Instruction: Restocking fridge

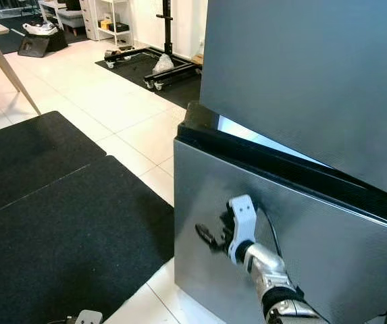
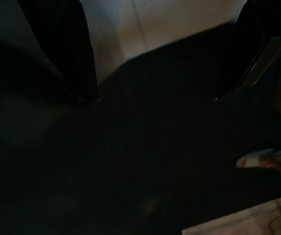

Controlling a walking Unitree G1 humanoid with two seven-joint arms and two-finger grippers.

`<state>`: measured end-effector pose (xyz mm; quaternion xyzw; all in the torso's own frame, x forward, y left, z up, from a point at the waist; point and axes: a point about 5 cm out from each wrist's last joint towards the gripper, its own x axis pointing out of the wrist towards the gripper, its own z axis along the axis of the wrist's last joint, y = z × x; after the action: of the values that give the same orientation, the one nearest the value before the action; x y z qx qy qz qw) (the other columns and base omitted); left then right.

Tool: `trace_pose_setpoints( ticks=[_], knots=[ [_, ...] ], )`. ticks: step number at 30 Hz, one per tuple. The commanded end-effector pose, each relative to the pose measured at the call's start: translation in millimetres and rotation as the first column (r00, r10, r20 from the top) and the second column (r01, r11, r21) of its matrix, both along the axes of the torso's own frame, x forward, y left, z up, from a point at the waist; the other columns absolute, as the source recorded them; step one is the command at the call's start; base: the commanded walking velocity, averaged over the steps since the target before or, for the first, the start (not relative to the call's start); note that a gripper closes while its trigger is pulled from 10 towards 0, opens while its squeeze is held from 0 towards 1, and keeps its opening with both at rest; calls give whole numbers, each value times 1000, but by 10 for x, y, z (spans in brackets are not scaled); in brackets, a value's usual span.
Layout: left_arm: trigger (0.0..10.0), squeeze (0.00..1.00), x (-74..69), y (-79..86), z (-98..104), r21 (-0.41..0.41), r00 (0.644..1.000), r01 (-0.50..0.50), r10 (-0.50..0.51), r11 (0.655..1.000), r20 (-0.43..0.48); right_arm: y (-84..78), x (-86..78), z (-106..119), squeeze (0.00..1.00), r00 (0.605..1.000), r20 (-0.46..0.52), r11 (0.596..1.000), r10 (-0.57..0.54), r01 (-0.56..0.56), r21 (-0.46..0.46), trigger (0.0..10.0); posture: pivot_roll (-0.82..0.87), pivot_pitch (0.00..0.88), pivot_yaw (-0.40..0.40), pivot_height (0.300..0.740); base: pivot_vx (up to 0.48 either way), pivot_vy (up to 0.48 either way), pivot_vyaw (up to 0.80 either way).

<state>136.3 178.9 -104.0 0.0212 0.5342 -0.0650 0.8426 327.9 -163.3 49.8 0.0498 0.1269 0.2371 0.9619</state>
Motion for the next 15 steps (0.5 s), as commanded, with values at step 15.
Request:
trace_pose_setpoints(
  ticks=[15],
  knots=[
    [10000, 0, -72, 8, -23, 6, 1000, 0, 0, 1000, -16, -119, 335, 440, 0, 973, 146, 978, -179, 193, -83, 10000, -17, 0, -35, 738, 0, 0, 0]
  ],
)
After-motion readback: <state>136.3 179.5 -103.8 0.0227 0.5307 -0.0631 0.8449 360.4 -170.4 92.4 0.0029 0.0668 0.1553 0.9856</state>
